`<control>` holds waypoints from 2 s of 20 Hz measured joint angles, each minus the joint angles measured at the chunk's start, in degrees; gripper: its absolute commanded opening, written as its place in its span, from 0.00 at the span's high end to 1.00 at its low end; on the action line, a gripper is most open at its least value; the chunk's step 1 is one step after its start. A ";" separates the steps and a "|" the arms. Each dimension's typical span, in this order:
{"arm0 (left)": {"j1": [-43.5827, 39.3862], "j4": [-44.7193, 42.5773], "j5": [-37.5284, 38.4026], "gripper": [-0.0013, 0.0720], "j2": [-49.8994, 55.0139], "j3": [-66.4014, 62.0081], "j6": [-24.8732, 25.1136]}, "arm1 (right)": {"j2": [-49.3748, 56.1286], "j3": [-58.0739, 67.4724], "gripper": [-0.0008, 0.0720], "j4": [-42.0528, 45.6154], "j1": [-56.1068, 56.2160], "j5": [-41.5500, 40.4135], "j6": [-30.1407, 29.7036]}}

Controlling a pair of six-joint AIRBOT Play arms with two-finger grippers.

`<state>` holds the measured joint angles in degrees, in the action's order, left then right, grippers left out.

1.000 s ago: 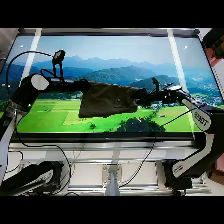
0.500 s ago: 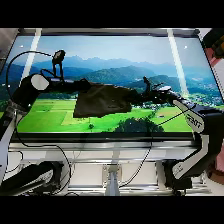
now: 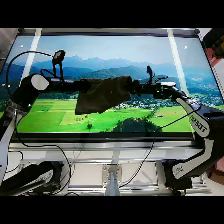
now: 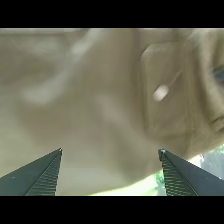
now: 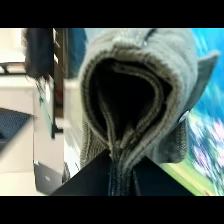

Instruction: Fold the clothes and pants, and hang the long-sleeved shirts on hangers.

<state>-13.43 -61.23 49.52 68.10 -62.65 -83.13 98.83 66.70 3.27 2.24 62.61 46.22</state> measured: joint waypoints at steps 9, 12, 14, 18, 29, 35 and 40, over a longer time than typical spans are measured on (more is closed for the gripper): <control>0.00 -0.07 0.00 0.04 0.00 0.00 0.02 | -16.76 6.51 0.95 -1.42 -16.96 2.47 0.02; 0.00 -0.11 0.00 0.04 0.00 0.00 0.02 | -23.52 7.85 0.95 -1.46 -26.16 0.57 2.14; 0.02 -0.22 0.00 0.04 0.00 0.00 0.02 | -27.78 8.26 0.95 -1.46 -32.76 -1.55 2.93; 0.02 -0.70 0.00 0.04 0.00 0.00 0.09 | -34.36 8.59 0.95 -1.46 -46.53 -10.40 6.34; 0.02 -3.89 0.00 0.04 0.00 0.00 0.07 | -40.02 8.63 0.95 39.60 -73.05 -11.50 42.82; 0.02 -5.14 -0.44 0.04 0.00 0.00 0.04 | -43.76 8.66 0.95 62.18 -75.36 -1.31 67.71; 0.02 -5.35 -0.92 0.04 0.00 0.00 0.04 | -49.75 8.66 0.81 77.66 -75.67 5.92 81.90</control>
<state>-13.41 -66.59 48.60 68.10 -62.65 -83.09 49.08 75.35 80.93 -73.43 68.53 128.11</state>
